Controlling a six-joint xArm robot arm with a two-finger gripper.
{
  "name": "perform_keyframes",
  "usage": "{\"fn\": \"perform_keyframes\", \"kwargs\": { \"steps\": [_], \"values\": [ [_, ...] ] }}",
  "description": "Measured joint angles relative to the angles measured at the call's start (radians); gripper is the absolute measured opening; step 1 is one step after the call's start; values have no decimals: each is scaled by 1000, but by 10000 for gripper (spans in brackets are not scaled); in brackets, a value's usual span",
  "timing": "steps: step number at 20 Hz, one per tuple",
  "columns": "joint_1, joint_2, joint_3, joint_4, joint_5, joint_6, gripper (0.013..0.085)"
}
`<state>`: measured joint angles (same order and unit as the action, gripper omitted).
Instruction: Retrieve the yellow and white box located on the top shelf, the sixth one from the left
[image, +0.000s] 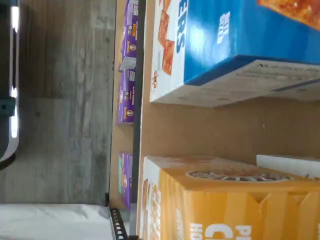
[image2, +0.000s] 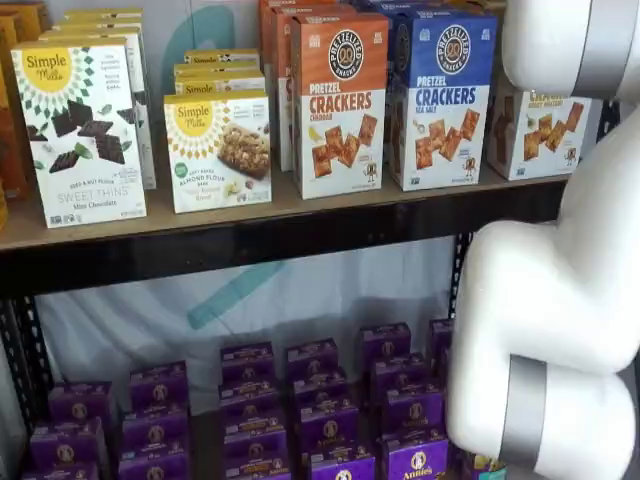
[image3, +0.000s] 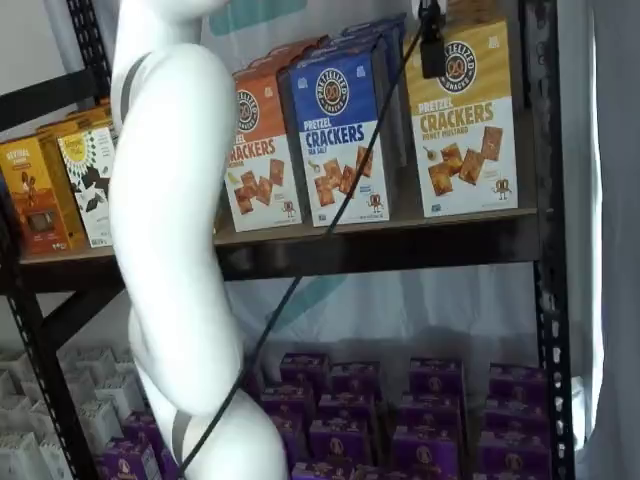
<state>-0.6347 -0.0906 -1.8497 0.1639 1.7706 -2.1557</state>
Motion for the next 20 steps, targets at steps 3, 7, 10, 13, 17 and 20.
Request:
{"fn": "perform_keyframes", "kwargs": {
  "steps": [3,7,10,13,17,20],
  "values": [
    [3,1,1,-4,3,2,850],
    [2,1,3,-1,2,3,850],
    [1,1,5,1,-1,2,810],
    [1,0,5,3,-1,2,730],
    [0,0,6,5,-1,2,730],
    [-3,-3,7,8,-3,0,690]
  ]
}}
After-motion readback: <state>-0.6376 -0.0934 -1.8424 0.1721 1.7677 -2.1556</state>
